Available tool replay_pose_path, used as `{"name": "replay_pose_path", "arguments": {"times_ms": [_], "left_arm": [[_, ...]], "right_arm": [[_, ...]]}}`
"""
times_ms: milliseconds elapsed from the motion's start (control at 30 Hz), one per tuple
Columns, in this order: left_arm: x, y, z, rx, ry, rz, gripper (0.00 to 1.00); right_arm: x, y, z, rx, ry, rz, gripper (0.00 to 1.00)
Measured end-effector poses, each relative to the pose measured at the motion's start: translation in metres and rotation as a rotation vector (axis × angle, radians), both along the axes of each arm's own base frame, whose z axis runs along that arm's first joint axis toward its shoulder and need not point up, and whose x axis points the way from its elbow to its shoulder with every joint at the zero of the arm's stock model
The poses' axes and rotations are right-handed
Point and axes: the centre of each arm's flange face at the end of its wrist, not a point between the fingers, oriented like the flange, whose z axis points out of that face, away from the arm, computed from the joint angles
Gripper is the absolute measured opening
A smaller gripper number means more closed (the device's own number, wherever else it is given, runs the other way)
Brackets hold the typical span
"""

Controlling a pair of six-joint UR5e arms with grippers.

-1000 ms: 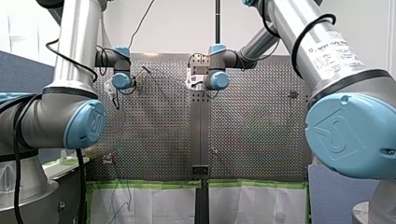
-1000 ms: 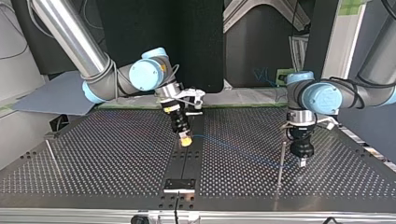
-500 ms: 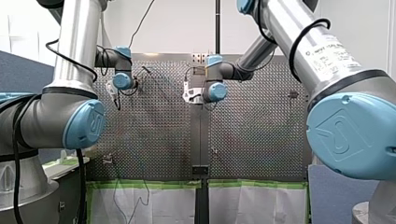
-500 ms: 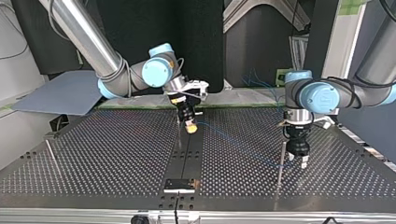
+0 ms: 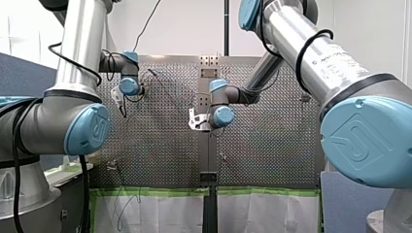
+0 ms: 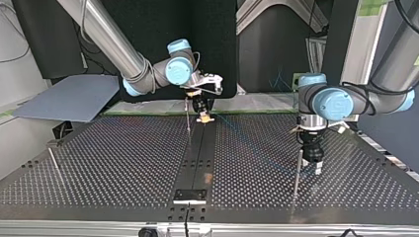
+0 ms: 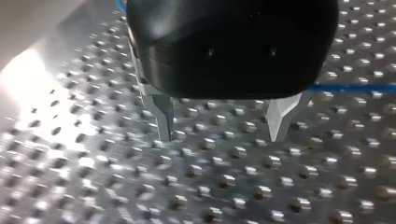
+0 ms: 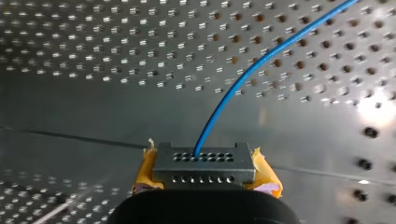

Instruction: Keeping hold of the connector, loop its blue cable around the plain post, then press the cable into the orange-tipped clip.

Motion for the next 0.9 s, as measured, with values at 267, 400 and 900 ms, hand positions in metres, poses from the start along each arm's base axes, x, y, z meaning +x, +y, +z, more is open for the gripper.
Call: {"name": "replay_pose_path", "arguments": {"times_ms": [267,400,900], "left_arm": [[0.003,-0.003,-0.016,-0.001,0.033,0.000,1.00],[0.003,-0.004,-0.016,-0.003,0.035,0.000,1.00],[0.002,-0.006,-0.017,-0.005,0.036,-0.003,1.00]], "right_arm": [[-0.016,0.000,-0.027,0.010,-0.024,-0.025,0.00],[-0.025,0.003,-0.057,0.031,-0.011,-0.033,0.00],[-0.050,0.029,-0.172,0.108,0.076,-0.053,0.00]]}}
